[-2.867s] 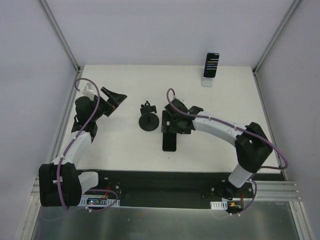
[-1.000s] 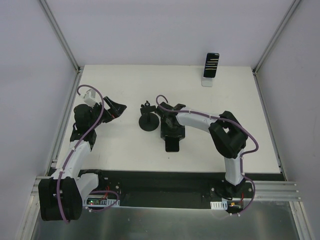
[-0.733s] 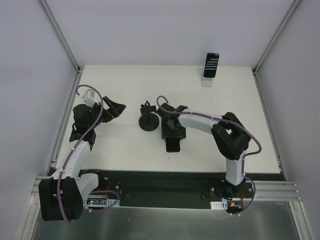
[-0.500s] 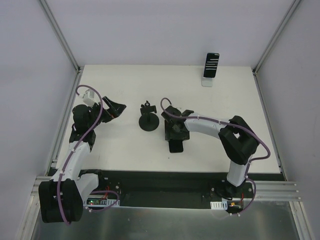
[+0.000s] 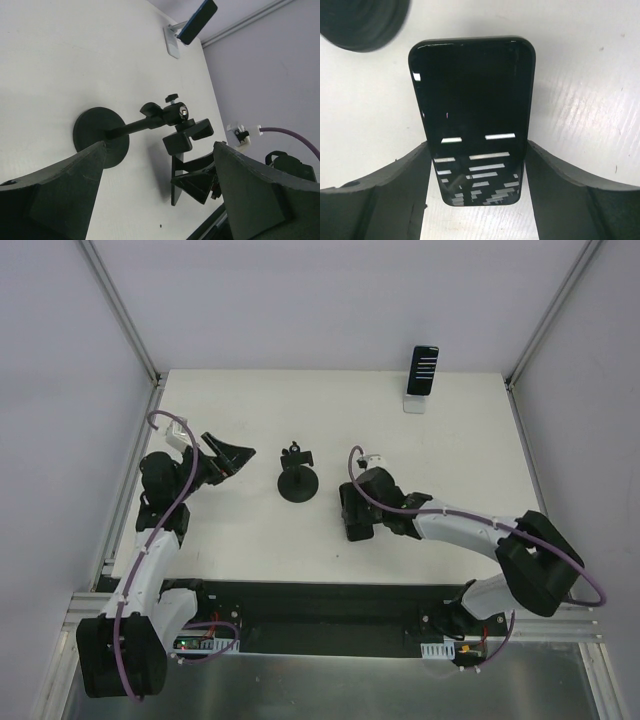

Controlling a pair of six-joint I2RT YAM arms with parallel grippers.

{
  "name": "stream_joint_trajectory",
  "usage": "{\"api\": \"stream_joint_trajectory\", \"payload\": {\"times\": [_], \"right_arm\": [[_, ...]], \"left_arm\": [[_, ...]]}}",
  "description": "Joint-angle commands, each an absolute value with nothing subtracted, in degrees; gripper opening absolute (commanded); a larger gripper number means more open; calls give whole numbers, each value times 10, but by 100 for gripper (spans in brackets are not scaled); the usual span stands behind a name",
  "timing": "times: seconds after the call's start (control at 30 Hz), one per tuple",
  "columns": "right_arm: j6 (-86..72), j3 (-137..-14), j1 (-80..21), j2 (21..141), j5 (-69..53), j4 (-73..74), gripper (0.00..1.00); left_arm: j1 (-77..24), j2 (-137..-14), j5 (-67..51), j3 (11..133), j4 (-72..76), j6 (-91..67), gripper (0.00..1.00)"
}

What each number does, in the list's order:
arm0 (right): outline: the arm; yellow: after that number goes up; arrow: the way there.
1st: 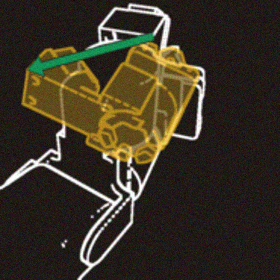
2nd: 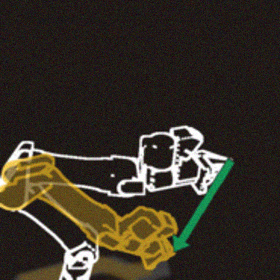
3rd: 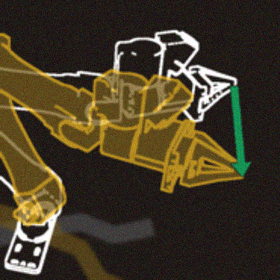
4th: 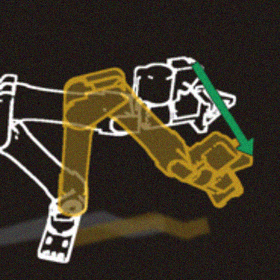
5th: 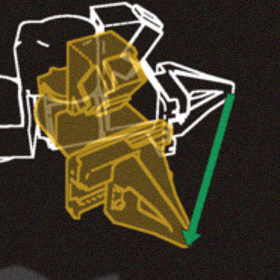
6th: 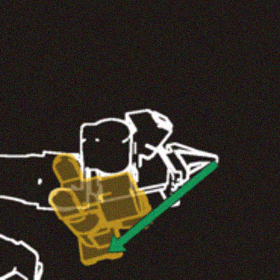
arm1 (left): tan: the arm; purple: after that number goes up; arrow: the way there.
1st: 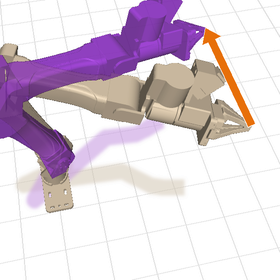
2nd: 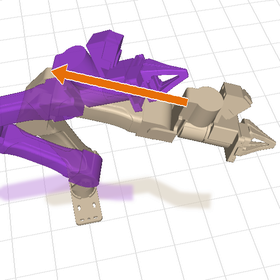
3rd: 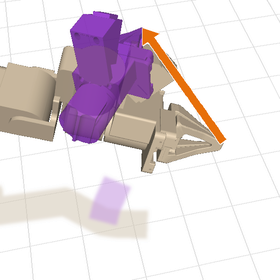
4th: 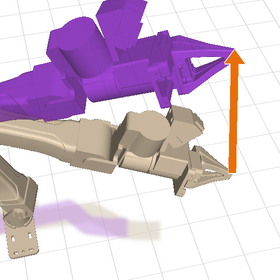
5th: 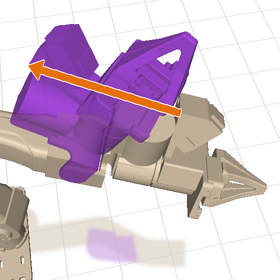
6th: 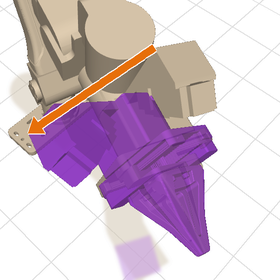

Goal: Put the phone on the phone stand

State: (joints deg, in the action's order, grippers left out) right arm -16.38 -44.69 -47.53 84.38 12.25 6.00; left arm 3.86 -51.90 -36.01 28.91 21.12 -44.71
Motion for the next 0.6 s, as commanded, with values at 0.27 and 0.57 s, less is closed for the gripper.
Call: {"api": "stream_joint_trajectory", "payload": {"times": [0.27, 0.57], "right_arm": [[-57, -399, -475, 665, 98, -149, 1], [-26, -396, -477, 557, 29, -152, 1]], "left_arm": [[-226, -479, -213, 507, 15, -345, 92], [-429, -623, -81, 606, -33, -299, 83]]}}
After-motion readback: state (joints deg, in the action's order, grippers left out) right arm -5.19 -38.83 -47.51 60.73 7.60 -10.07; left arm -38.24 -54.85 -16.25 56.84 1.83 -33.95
